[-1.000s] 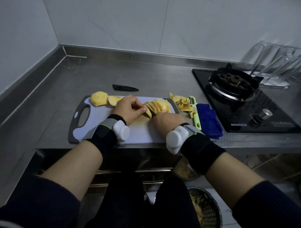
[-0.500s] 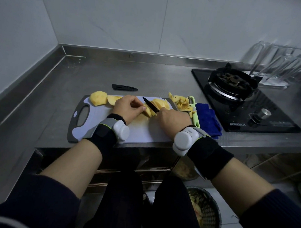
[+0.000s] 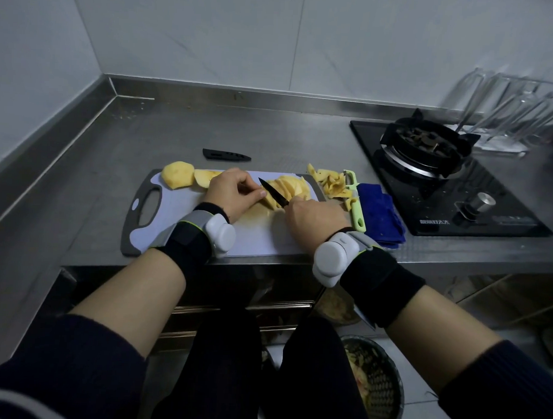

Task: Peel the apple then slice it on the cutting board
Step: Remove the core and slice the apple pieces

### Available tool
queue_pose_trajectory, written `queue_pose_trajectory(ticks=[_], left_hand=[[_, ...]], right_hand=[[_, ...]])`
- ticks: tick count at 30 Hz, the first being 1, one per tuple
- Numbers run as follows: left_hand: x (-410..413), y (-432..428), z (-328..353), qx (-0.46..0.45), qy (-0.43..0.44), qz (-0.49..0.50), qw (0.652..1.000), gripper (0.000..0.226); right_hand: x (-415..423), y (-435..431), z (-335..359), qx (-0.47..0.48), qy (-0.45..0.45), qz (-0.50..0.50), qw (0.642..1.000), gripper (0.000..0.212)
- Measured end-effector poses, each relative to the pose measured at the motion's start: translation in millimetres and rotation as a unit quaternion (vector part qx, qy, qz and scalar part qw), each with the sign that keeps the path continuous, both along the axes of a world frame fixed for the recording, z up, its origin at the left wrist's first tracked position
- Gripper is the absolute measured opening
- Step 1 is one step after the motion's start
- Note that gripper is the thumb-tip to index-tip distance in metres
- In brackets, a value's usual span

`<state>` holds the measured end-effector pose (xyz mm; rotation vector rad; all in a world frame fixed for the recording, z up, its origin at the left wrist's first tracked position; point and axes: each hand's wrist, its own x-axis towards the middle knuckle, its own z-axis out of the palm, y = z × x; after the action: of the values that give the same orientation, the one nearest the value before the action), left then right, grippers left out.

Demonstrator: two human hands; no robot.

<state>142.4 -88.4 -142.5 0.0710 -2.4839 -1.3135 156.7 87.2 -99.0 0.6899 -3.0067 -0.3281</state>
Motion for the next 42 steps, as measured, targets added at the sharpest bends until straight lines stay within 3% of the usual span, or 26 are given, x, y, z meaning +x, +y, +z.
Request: queue_pose_trajectory(ticks=[7, 15, 24, 42], left_hand=[[-1, -2, -1, -0.012, 0.004, -0.004, 1.000, 0.022], [0, 0, 0, -0.011, 0.006, 0.000, 1.000, 0.022], [-1, -1, -1, -0.011, 0.008, 0.005, 1.000, 0.013], [-1, -1, -1, -0.009, 0.000, 0.010, 1.000, 0.019]], right_hand=[[-1, 0, -6, 0.011, -0.003, -0.013, 1.000, 0.023], [-17, -18, -3, 0.001, -0.098, -0.079, 0.992, 0.021], [-9, 4, 4, -0.036, -0.026, 0.019, 0.999, 0.015], [1, 3, 7, -0.009, -0.009, 0.014, 1.000, 0.008]])
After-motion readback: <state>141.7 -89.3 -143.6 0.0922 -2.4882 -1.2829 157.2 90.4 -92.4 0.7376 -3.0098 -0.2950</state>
